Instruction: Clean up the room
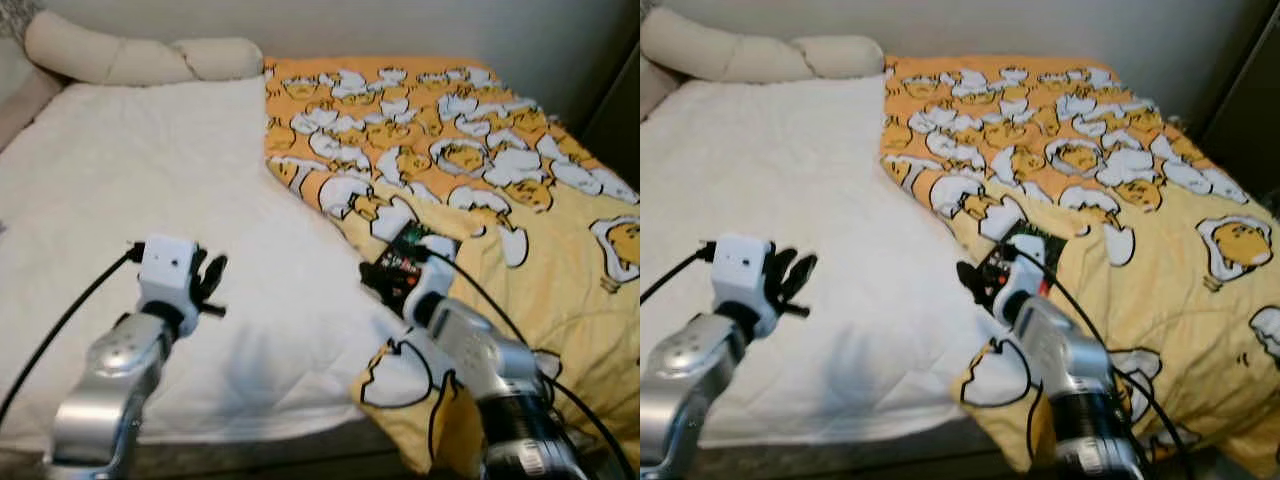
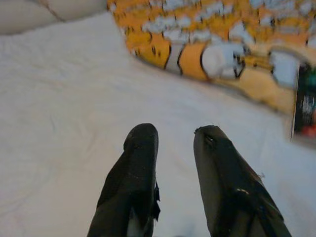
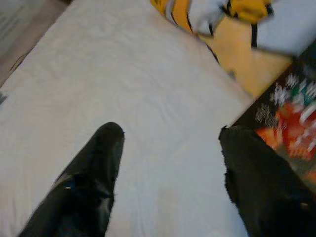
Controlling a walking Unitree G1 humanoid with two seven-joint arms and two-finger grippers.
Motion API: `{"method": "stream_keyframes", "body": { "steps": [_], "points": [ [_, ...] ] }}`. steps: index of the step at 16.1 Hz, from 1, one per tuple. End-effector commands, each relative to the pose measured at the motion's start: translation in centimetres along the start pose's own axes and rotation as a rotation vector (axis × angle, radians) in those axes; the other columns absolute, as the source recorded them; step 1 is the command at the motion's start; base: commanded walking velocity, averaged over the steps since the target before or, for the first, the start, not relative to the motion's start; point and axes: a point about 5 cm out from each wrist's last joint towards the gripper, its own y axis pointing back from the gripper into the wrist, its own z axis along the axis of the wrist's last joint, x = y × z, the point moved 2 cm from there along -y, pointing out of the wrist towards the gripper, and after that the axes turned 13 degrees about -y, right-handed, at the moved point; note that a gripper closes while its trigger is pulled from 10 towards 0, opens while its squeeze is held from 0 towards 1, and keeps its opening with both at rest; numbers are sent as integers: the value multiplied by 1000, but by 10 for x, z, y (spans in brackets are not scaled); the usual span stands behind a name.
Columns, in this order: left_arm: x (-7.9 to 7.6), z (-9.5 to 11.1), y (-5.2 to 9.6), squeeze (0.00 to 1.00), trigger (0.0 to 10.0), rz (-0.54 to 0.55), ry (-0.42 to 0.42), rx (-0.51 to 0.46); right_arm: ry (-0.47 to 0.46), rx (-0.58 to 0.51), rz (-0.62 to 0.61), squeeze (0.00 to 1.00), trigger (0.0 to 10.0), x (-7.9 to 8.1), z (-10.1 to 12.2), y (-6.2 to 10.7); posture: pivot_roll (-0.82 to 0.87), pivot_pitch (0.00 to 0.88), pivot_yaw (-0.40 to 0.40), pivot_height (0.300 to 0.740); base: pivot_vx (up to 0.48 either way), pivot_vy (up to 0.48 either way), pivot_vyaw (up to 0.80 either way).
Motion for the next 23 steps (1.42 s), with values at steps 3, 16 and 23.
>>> {"method": "stream_keyframes", "body": {
  "steps": [3,16,23],
  "points": [
    [0,3,-4,0,10000,-58,-9,4,-116,-42,-73,1000,10000,-16,5,-10,158,0,27,740,0,0,0],
    [-10,9,3,0,10000,-119,34,16,-575,-61,-418,0,10000,-81,-8,0,165,0,11,740,0,0,0],
    [-16,12,4,0,10000,-182,11,8,-609,-78,-391,0,10000,-79,-9,14,140,0,19,740,0,0,0]
  ]
}}
